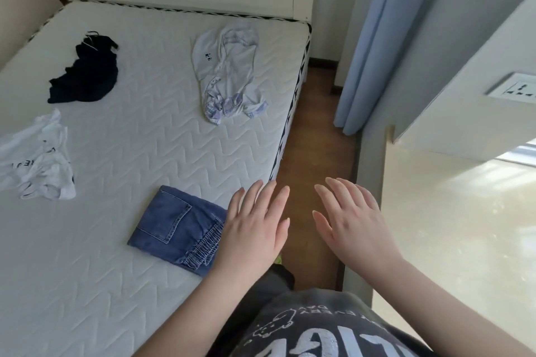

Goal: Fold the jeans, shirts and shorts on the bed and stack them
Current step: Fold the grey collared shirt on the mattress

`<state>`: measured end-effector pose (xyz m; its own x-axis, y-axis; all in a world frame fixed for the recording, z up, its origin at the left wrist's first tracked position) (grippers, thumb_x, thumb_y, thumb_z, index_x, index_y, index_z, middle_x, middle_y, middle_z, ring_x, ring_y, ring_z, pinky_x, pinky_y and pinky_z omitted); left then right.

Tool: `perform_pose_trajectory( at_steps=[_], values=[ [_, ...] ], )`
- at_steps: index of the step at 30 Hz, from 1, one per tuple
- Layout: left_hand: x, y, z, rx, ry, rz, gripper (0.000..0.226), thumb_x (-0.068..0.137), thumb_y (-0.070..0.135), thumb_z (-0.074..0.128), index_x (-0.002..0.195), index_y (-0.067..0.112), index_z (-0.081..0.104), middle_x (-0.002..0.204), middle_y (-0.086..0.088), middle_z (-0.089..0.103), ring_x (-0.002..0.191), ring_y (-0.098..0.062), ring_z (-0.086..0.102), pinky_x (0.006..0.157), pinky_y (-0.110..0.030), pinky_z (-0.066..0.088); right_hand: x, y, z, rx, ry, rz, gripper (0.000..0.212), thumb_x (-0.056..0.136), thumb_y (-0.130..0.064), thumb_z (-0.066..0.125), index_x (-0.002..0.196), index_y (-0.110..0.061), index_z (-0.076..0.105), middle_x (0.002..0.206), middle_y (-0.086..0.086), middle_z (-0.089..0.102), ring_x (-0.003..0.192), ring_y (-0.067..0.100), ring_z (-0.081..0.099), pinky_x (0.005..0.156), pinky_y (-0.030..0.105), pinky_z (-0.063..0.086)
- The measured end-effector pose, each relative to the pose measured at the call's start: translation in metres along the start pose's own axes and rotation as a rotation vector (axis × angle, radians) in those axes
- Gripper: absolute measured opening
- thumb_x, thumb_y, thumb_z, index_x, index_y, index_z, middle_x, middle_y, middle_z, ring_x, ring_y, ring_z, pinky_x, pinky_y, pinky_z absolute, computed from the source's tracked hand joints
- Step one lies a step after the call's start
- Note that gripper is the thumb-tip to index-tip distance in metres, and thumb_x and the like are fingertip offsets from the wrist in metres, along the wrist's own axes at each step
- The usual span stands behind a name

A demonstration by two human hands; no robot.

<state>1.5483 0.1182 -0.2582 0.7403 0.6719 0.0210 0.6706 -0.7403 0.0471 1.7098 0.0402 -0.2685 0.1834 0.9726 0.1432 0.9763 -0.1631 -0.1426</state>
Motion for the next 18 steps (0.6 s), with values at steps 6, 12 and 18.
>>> perform_pose_trajectory(
  at_steps=[6,12,18],
  values=[
    [0.056,-0.051,0.015,-0.006,0.016,-0.035,0.048,0.096,0.036,0.052,0.139,0.016,0.054,0.140,-0.010,0.054,0.130,-0.032,0.050,0.106,-0.053,0.042,0.062,0.000,0.014,-0.066,-0.008,-0.057,0.045,0.091,-0.038,0.061,0.128,-0.012,0.062,0.136,0.011,0.057,0.130,0.031,0.051,0.107,0.047,0.042],
    [0.131,-0.080,0.008,-0.042,0.035,-0.002,0.043,0.093,0.033,0.058,0.132,0.015,0.059,0.129,-0.009,0.061,0.119,-0.030,0.058,0.099,-0.052,0.047,0.128,0.014,0.014,-0.124,-0.006,-0.051,0.041,0.089,-0.038,0.061,0.121,-0.013,0.066,0.126,0.010,0.064,0.118,0.029,0.060,0.097,0.045,0.049],
    [0.203,-0.088,0.002,-0.018,0.118,0.082,0.044,0.094,0.032,0.055,0.135,0.014,0.056,0.128,-0.010,0.060,0.121,-0.031,0.056,0.102,-0.049,0.045,0.180,0.047,0.016,-0.119,-0.021,0.033,0.040,0.085,-0.034,0.070,0.119,-0.013,0.067,0.125,0.010,0.064,0.117,0.030,0.060,0.097,0.045,0.049]
  ],
)
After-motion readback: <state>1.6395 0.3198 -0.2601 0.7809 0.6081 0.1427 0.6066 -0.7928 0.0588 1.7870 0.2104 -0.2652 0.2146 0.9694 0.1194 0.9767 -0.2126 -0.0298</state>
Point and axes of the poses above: each hand's wrist, its own x-axis towards the middle knuckle, its own z-axis out of the palm, y = z × x, the point moved 4 cm from there along x, towards the middle knuckle
